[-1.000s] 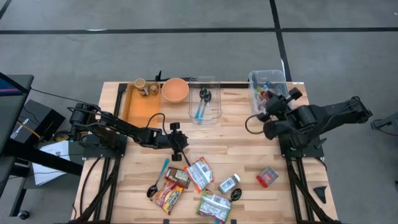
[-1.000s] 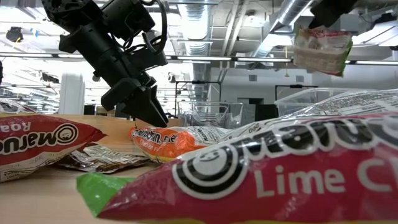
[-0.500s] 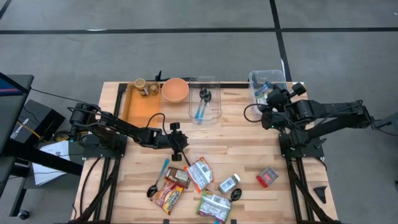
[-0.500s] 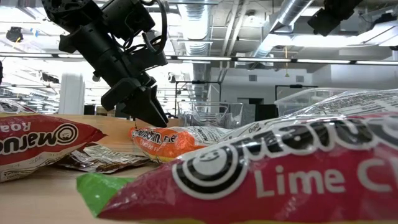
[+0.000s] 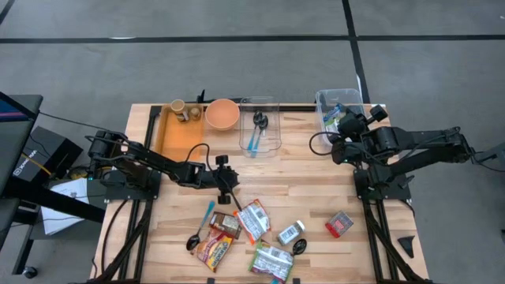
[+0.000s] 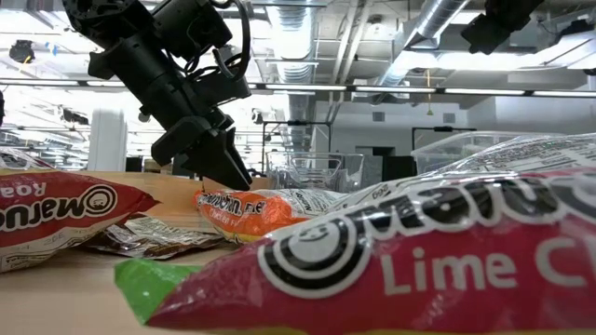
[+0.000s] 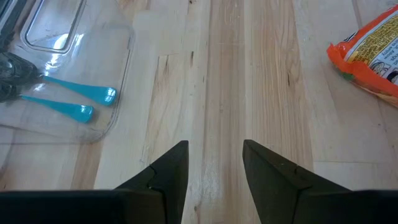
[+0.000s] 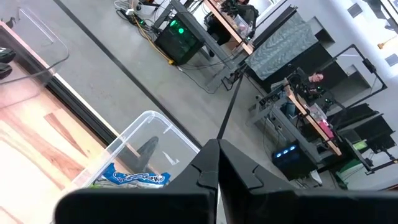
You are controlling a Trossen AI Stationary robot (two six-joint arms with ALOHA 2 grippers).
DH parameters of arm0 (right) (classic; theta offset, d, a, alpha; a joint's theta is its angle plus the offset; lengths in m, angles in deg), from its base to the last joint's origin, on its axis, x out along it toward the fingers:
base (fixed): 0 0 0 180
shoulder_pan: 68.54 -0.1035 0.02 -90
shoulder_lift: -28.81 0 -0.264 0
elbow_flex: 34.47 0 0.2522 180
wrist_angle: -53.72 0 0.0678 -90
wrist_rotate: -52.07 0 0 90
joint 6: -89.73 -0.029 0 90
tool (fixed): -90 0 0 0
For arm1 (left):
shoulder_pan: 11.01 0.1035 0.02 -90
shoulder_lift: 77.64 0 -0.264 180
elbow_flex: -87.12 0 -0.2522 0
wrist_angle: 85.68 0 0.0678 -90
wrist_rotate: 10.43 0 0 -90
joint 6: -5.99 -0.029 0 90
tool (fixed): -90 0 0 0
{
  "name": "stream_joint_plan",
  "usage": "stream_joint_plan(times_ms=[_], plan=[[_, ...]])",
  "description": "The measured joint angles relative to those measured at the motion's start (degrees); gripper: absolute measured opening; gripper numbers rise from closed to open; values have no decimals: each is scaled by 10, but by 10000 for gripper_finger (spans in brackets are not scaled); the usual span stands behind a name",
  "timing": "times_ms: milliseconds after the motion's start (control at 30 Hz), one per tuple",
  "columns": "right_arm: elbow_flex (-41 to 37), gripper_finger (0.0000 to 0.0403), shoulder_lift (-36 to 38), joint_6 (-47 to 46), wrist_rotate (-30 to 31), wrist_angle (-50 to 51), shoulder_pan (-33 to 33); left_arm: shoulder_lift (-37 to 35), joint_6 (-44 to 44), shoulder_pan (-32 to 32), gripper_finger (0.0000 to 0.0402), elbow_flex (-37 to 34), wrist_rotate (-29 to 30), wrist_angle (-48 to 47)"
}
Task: Pick & Place Food Item
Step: Put the orange noodle pack into the transparent container
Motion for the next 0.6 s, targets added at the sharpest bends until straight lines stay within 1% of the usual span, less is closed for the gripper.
stream_joint_plan(times_ms=[300,367,467,600], plan=[[0,0,0,0,-17,0,0,0,0,0,144,0,0,0],[0,0,0,2,-57,0,3,0,0,0,144,0,0,0],[0,0,0,9,-144,1,20,0,0,0,144,0,0,0],[0,0,0,9,-222,2,39,0,0,0,144,0,0,0]])
